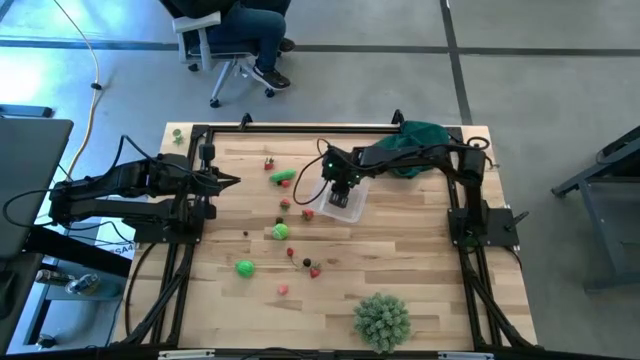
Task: Pick and placing Produce into tupperware
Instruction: Put the red cherry into the transparent bin, then put the red strawberry into the transparent bin
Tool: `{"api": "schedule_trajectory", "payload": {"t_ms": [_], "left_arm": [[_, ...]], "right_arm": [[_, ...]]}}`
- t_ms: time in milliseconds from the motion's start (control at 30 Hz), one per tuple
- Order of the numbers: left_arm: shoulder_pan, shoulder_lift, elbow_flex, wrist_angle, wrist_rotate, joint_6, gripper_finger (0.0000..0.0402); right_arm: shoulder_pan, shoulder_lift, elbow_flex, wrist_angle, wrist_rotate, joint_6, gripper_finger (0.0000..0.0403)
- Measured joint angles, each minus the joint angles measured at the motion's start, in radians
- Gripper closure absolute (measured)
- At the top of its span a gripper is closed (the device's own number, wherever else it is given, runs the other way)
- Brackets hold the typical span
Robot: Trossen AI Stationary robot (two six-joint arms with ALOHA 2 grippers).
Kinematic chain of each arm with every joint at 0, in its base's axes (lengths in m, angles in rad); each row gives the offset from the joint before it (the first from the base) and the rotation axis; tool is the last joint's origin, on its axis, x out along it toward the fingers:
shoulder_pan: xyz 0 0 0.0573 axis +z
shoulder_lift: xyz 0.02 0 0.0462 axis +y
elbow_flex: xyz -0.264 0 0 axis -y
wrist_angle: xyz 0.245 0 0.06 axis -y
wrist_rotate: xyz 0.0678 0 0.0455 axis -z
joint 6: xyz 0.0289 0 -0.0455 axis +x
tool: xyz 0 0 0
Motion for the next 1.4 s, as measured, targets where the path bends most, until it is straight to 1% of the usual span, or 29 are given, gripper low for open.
{"api": "schedule_trajectory", "payload": {"t_ms": [333, 700, 1000, 1167, 1300, 1400], "left_arm": [[0.000, 0.000, 0.000, 0.000, 0.000, 0.000, 0.0392], [0.000, 0.000, 0.000, 0.000, 0.000, 0.000, 0.0392], [0.000, 0.000, 0.000, 0.000, 0.000, 0.000, 0.0392], [0.000, 0.000, 0.000, 0.000, 0.000, 0.000, 0.0392], [0.000, 0.000, 0.000, 0.000, 0.000, 0.000, 0.0392], [0.000, 0.000, 0.000, 0.000, 0.000, 0.000, 0.0392]], "right_arm": [[0.000, -0.003, 0.000, -0.001, -0.036, -0.005, 0.0290], [0.000, -0.004, -0.001, -0.001, -0.049, -0.004, 0.0252], [0.000, -0.016, -0.002, -0.010, -0.054, -0.004, 0.0247], [0.003, -0.079, -0.002, -0.040, -0.060, -0.008, 0.0247], [0.027, -0.181, -0.002, -0.078, -0.053, -0.011, 0.0247], [0.068, -0.273, -0.002, -0.094, -0.055, -0.029, 0.0247]]}}
